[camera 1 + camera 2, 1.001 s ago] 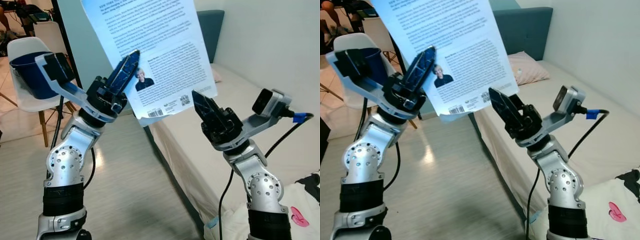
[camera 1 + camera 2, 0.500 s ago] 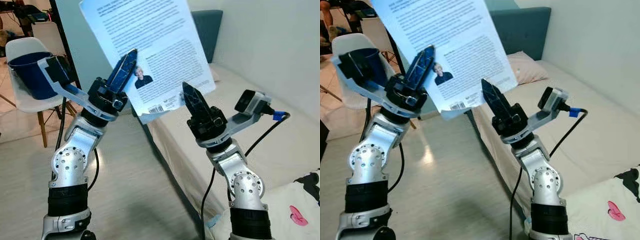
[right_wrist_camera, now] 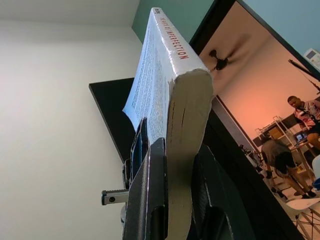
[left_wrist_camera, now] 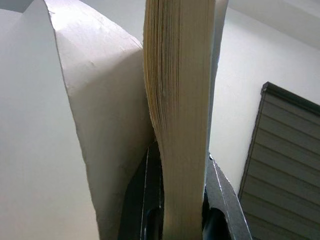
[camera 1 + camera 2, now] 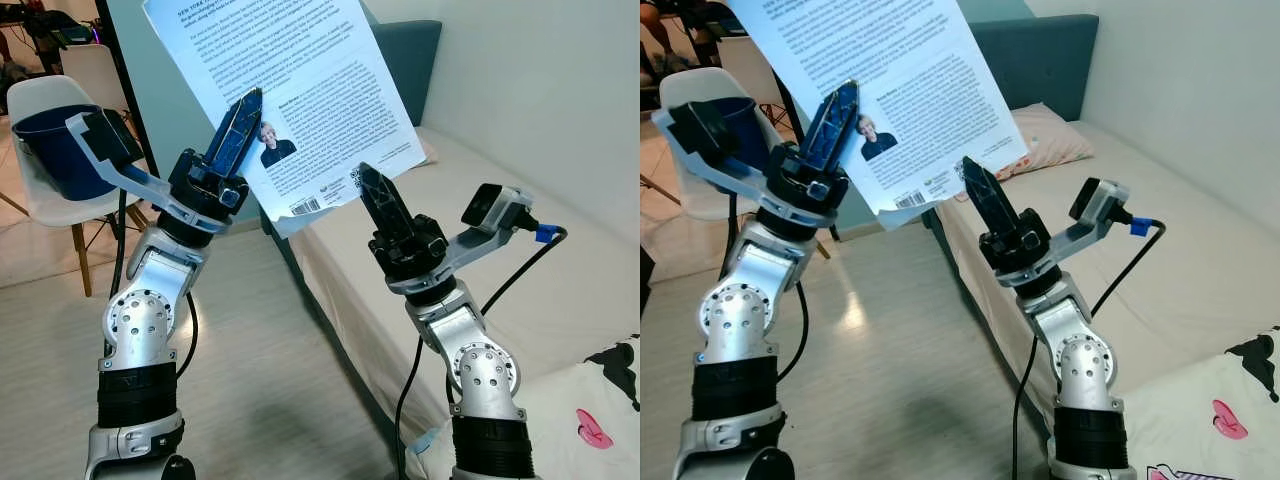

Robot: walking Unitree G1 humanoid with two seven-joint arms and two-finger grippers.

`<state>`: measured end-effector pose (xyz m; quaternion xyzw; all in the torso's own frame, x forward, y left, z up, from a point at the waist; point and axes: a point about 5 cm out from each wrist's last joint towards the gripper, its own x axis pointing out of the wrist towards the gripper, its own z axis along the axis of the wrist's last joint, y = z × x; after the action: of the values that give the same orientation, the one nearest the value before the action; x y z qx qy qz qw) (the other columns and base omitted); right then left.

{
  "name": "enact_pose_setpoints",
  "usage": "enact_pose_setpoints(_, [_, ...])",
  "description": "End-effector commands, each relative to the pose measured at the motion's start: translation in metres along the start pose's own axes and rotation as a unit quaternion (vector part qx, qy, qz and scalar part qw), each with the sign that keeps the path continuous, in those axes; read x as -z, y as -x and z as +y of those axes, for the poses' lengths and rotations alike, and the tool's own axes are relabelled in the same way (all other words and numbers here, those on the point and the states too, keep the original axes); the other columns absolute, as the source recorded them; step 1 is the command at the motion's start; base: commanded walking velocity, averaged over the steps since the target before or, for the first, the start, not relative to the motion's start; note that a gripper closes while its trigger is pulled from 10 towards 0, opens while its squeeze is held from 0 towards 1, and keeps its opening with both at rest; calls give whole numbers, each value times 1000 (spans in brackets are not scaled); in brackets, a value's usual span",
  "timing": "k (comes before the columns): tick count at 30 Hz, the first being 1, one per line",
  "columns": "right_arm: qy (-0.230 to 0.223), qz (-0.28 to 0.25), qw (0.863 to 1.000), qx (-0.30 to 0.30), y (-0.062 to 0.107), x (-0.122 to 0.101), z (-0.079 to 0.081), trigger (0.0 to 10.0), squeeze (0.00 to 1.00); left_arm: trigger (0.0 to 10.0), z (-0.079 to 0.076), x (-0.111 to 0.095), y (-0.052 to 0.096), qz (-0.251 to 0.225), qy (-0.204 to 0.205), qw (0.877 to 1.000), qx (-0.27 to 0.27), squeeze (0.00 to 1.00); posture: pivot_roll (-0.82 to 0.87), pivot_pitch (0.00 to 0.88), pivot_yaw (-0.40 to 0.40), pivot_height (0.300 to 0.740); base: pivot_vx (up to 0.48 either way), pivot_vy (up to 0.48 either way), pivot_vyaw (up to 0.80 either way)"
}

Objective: Clean up the room

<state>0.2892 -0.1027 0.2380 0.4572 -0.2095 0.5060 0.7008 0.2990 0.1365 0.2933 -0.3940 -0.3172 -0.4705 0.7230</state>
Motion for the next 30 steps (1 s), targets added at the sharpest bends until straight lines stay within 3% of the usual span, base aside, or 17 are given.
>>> enact_pose_setpoints(1, [-2, 3, 1000, 7, 0, 1, -2, 0, 0, 1333, -7, 7, 0, 18, 15, 999, 26, 0, -81, 0, -25, 740, 0, 0, 0])
enact_pose_setpoints(2, [-1, 3, 1000, 7, 0, 1, -2, 0, 0, 8980, -7, 12, 1, 36, 22, 999, 28, 118, -81, 0, -23, 740, 0, 0, 0])
enact_pose_setpoints(3, [-1, 3, 1000, 7, 0, 1, -2, 0, 0, 8980, -7, 12, 1, 36, 22, 999, 28, 118, -81, 0, -23, 740, 0, 0, 0])
enact_pose_setpoints(4, [5, 4, 1000, 12, 0, 1, -3, 0, 0, 10000, -5, 17, 3, 54, 27, 998, 20, 1000, -79, 0, -24, 740, 0, 0, 0])
enact_pose_setpoints(12, [53, 16, 996, 74, 7, -6, -19, 0, 0, 10000, 24, 30, 27, 106, 0, 991, -84, 1000, -79, 0, -20, 740, 0, 0, 0])
enact_pose_setpoints(15, [95, 21, 985, 140, 19, -16, -35, 0, 0, 10000, 49, 41, 63, 154, -24, 971, -179, 1000, -79, 0, -21, 740, 0, 0, 0])
enact_pose_setpoints(16, [95, 21, 985, 140, 19, -16, -35, 0, 0, 10000, 49, 41, 63, 154, -24, 971, -179, 1000, -79, 0, -21, 740, 0, 0, 0])
enact_pose_setpoints(19, [195, 122, 921, 315, 61, -16, -77, 0, 0, 10000, 77, 58, 138, 221, -49, 912, -341, 1000, -79, 0, -24, 740, 0, 0, 0])
enact_pose_setpoints(20, [195, 122, 921, 315, 61, -16, -77, 0, 0, 10000, 77, 58, 138, 221, -49, 912, -341, 1000, -79, 0, -24, 740, 0, 0, 0])
enact_pose_setpoints(21, [212, 157, 891, 369, 82, -13, -90, 0, 0, 10000, 82, 63, 163, 243, -53, 888, -387, 1000, -81, 0, -26, 740, 0, 0, 0])
enact_pose_setpoints(22, [212, 157, 891, 369, 82, -13, -90, 0, 0, 10000, 82, 63, 163, 243, -53, 888, -387, 1000, -81, 0, -26, 740, 0, 0, 0])
enact_pose_setpoints(23, [223, 188, 866, 407, 101, -8, -98, 0, 0, 10000, 85, 68, 183, 267, -61, 864, -421, 1000, -80, 0, -27, 740, 0, 0, 0])
enact_pose_setpoints(24, [223, 188, 866, 407, 101, -8, -98, 0, 0, 10000, 85, 68, 183, 267, -61, 864, -421, 1000, -80, 0, -27, 740, 0, 0, 0])
enact_pose_setpoints(26, [272, 331, 773, 468, 155, 15, -109, 0, 0, 10000, 87, 77, 239, 329, -83, 773, -536, 1000, -76, 0, -30, 740, 0, 0, 0])
enact_pose_setpoints(27, [272, 331, 773, 468, 155, 15, -109, 0, 0, 10000, 87, 77, 239, 329, -83, 773, -536, 1000, -76, 0, -30, 740, 0, 0, 0])
enact_pose_setpoints(28, [273, 381, 738, 485, 179, 27, -109, 0, 0, 10000, 84, 78, 264, 353, -94, 725, -584, 0, -78, 0, -30, 740, 0, 0, 0])
enact_pose_setpoints(30, [273, 381, 738, 485, 179, 27, -109, 0, 0, 10000, 84, 78, 264, 353, -94, 725, -584, 0, -78, 0, -30, 740, 0, 0, 0])
